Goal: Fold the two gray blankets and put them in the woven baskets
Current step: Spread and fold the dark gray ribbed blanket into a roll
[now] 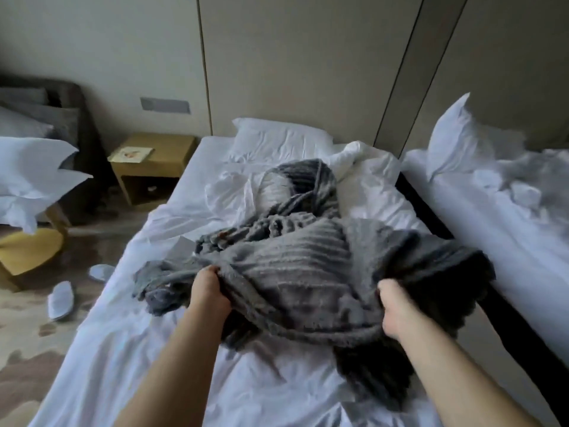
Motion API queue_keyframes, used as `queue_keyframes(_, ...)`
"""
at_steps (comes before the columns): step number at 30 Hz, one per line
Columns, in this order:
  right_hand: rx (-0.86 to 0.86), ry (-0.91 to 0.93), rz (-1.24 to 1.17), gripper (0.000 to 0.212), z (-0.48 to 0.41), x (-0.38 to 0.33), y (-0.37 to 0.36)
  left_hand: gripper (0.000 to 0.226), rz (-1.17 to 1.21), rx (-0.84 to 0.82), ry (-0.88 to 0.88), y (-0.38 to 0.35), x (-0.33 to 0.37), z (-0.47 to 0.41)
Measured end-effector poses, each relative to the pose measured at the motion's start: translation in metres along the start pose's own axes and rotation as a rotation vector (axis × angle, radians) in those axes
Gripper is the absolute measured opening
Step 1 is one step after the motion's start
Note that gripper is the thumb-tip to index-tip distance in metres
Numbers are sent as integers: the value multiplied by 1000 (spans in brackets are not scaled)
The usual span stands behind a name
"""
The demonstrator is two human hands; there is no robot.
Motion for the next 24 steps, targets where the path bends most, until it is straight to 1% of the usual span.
queue_keyframes(2,-55,-131,132,32,15,50,-2,32,-166,38,137,21,-34,-4)
queue_keyframes(4,-100,-175,265,28,31,80,-10,33,-300,9,267,34,-61,-5)
queue_keyframes(6,-218,-126,508,20,48,97,-21,35,-398,-63,388,39,-80,-5)
queue_keyframes(9,-472,27,922,12,66,110,-33,44,-582,-214,528,36,-101,-3)
queue_keyframes(11,-593,111,1072,11,70,115,-37,39,-713,-229,558,33,-114,-4)
queue_keyframes(13,-626,184,1143,17,68,117,-32,30,-808,-209,577,30,-126,-6)
queue_keyframes(14,-616,199,1109,19,68,118,-27,24,-848,-190,579,30,-130,-7)
queue_keyframes(15,-583,178,994,19,66,120,-20,20,-882,-159,570,29,-133,-10)
queue_keyframes(18,-378,4,416,24,62,124,0,19,-905,-109,545,29,-140,-18)
queue_keyframes(19,-285,-61,254,24,56,126,8,19,-909,-114,539,29,-141,-19)
queue_keyframes(21,-111,-207,20,16,42,129,22,16,-939,-138,533,28,-142,-21)
queue_keyframes(22,-46,-295,-96,19,34,131,28,15,-965,-165,535,28,-142,-21)
queue_keyframes(24,34,-408,-275,35,16,137,39,12,-1007,-261,573,27,-140,-18)
Point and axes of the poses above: each hand's wrist, its own z-axis away from the middle knuckle, its own y-axis out of the back of the hand, x = y × z, the point moved 1 cm from there along -z, towards the middle knuckle, and after that the axes turned 9 degrees about y, right-handed, at the moved point
